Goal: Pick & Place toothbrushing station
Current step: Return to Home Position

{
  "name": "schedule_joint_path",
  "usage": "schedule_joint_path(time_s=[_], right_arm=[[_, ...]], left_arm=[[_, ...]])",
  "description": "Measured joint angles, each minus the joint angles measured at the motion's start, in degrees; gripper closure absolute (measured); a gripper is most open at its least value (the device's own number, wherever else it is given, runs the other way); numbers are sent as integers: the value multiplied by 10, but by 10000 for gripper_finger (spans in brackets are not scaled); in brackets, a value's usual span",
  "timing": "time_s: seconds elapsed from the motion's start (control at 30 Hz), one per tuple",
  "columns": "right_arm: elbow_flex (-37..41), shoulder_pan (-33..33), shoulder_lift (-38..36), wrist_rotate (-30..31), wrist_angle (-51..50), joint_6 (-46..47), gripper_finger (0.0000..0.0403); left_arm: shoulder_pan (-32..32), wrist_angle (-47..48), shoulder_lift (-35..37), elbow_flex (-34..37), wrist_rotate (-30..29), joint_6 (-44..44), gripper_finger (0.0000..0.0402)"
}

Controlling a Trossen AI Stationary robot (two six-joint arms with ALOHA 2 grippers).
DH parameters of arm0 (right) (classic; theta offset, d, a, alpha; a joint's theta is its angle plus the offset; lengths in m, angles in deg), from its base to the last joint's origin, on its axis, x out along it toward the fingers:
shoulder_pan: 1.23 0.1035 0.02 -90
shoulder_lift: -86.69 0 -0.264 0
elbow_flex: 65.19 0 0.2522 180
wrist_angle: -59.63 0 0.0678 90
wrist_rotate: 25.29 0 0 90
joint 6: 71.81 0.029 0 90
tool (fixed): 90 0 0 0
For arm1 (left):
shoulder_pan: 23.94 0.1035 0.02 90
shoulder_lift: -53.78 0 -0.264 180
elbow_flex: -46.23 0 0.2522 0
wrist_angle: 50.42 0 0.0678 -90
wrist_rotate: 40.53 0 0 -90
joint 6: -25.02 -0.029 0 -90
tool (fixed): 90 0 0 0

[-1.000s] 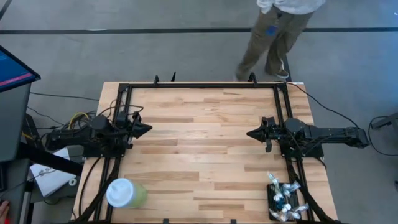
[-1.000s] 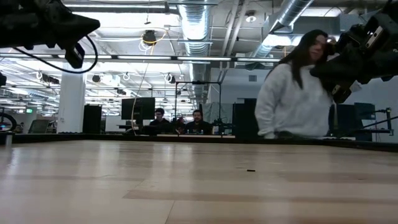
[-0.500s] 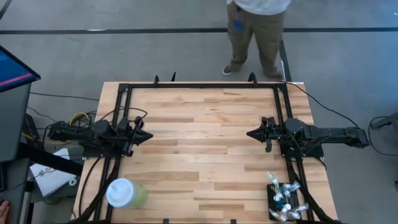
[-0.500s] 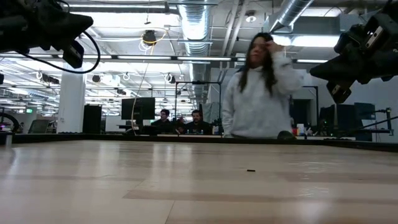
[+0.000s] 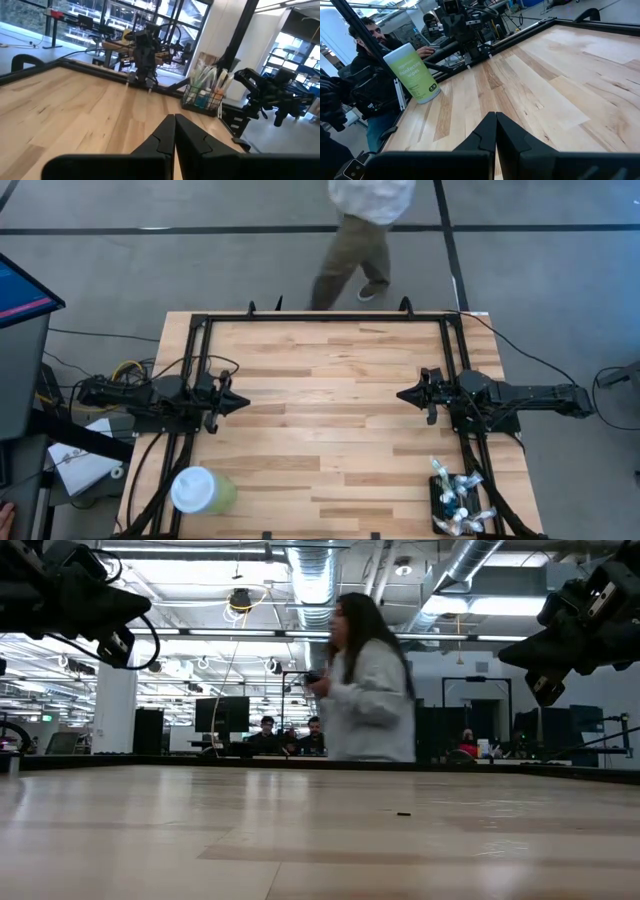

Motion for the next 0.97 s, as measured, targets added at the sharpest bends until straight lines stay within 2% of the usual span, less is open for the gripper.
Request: schedule_joint_path(time_s=[0.97], right_arm=[[0, 0, 0, 0, 0, 0, 403]], left_arm=[[0, -17, -5, 0, -2, 0, 394]])
